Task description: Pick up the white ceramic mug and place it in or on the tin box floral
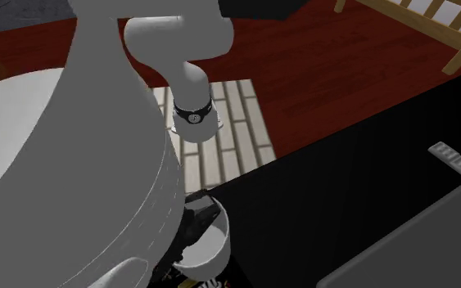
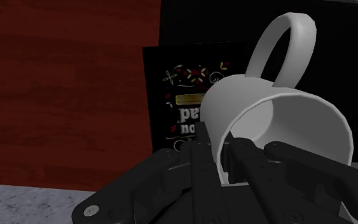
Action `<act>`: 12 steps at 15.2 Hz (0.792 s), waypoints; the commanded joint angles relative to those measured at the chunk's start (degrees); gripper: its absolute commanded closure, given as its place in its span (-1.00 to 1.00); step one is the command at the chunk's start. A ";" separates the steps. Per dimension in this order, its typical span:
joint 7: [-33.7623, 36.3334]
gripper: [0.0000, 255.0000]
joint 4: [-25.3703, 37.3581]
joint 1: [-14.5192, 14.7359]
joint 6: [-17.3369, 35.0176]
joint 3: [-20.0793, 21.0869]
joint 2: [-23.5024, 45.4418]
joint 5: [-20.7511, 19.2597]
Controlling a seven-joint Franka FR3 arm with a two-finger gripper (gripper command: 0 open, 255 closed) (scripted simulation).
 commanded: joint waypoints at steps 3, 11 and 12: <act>-3.34 1.00 4.86 -1.32 -0.18 -1.99 4.60 -0.14; -3.31 1.00 0.18 -1.36 5.95 -2.09 6.04 -0.09; -3.31 1.00 -0.36 -1.36 6.72 -2.10 6.28 -0.08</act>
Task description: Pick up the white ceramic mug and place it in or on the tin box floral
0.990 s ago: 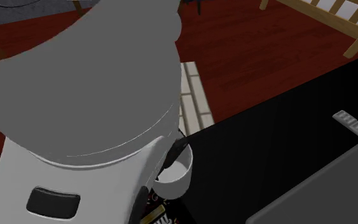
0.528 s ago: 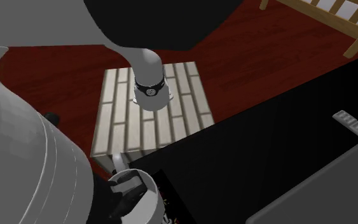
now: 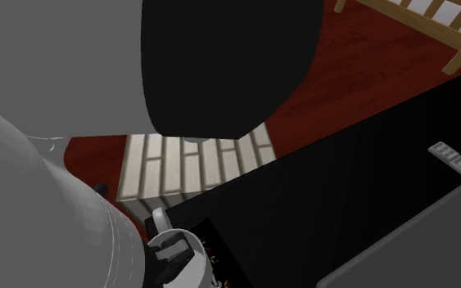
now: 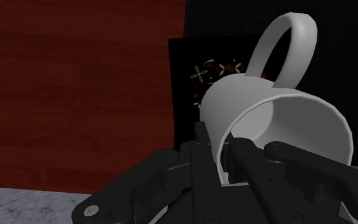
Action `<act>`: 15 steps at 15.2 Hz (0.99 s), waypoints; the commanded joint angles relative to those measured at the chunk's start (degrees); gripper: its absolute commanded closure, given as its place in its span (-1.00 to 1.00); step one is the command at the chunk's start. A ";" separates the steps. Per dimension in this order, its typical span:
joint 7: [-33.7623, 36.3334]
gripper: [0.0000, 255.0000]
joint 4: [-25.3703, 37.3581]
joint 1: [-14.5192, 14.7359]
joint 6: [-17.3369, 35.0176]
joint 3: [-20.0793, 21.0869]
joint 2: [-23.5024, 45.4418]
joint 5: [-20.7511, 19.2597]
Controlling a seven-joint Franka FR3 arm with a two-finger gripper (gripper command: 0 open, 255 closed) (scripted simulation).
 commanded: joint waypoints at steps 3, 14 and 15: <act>-0.04 1.00 -2.18 -0.03 3.22 -0.07 1.01 0.04; -0.08 1.00 -4.53 -0.06 7.15 -0.13 2.60 0.15; -0.08 1.00 -4.53 -0.06 7.15 -0.13 2.60 0.15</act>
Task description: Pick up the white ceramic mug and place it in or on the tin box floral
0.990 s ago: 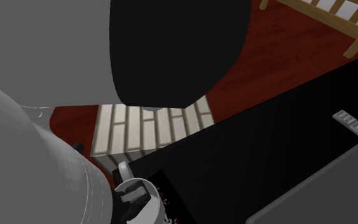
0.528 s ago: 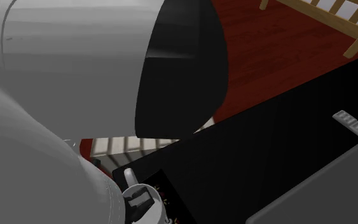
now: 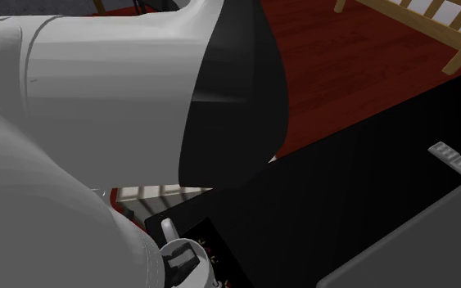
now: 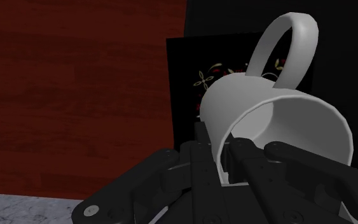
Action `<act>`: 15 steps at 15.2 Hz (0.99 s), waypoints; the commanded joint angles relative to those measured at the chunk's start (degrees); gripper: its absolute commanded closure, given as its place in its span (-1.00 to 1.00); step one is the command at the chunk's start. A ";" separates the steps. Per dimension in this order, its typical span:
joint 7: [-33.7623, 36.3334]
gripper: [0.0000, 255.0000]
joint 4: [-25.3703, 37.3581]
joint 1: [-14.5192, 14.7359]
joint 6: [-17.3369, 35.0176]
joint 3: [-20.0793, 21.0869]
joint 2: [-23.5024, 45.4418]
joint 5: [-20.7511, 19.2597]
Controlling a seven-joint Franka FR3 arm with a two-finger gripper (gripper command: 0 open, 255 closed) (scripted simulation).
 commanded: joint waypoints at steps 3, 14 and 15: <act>0.00 -1.00 0.00 0.00 0.01 0.00 0.00 0.00; 0.13 -1.00 4.92 0.10 -7.31 0.17 -2.41 -0.12; 0.13 -1.00 4.92 0.10 -7.31 0.17 -2.41 -0.12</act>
